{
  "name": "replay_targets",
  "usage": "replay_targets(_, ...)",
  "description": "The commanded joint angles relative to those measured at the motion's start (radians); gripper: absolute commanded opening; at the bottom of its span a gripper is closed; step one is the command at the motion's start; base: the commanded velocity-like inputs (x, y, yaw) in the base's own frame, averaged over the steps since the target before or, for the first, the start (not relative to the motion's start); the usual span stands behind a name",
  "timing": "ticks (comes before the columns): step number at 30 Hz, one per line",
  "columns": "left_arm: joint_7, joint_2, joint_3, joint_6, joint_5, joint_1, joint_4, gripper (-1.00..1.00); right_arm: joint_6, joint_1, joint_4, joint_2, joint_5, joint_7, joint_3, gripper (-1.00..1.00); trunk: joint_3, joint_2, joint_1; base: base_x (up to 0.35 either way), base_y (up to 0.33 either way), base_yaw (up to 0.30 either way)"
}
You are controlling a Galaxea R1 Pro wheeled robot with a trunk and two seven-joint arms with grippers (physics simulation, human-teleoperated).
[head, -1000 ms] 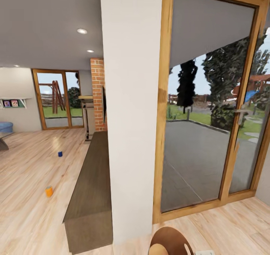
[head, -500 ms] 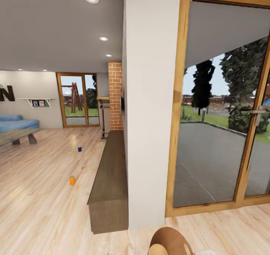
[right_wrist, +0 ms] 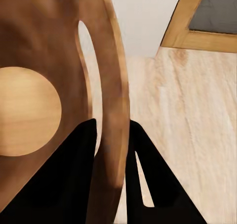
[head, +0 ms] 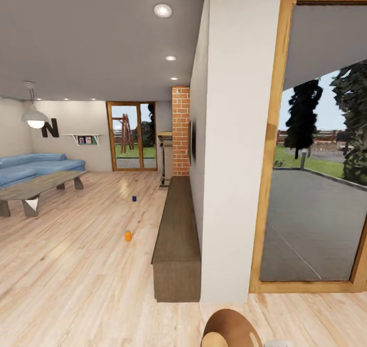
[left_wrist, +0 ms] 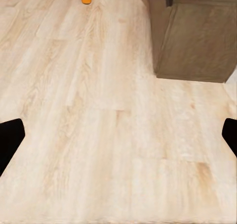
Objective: Put the three can of soda from the living room inside the tash can in the kitchen.
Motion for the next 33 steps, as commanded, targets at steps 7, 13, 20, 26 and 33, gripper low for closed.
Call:
replay_targets(7, 0.000, 0.000, 0.000, -0.001, 0.000, 0.000, 0.000, 1.00, 0.000, -0.001, -0.002, -0.002, 0.003, 0.007, -0.009, -1.00, 0.000, 0.000, 0.000, -0.217, 0.230, 0.033)
replay_targets(13, 0.000, 0.000, 0.000, 0.000, 0.000, 0.000, 0.000, 1.00, 0.000, -0.001, -0.002, 0.001, 0.003, 0.006, -0.008, -1.00, 0.000, 0.000, 0.000, -0.217, 0.231, 0.066)
replay_targets(20, 0.000, 0.000, 0.001, 0.000, 0.000, 0.000, 0.000, 1.00, -0.001, -0.001, -0.002, 0.003, 0.003, 0.006, -0.007, -1.00, 0.000, 0.000, 0.000, -0.214, 0.231, 0.214)
replay_targets(26, 0.000, 0.000, 0.001, 0.000, 0.000, 0.000, 0.000, 1.00, -0.002, -0.001, -0.002, 0.003, 0.003, 0.006, -0.007, -1.00, 0.000, 0.000, 0.000, -0.210, 0.233, 0.243)
replay_targets(33, 0.000, 0.000, 0.000, 0.000, 0.000, 0.000, 0.000, 1.00, -0.002, -0.001, -0.002, 0.002, 0.003, 0.006, -0.007, -1.00, 0.000, 0.000, 0.000, -0.209, 0.233, 0.248)
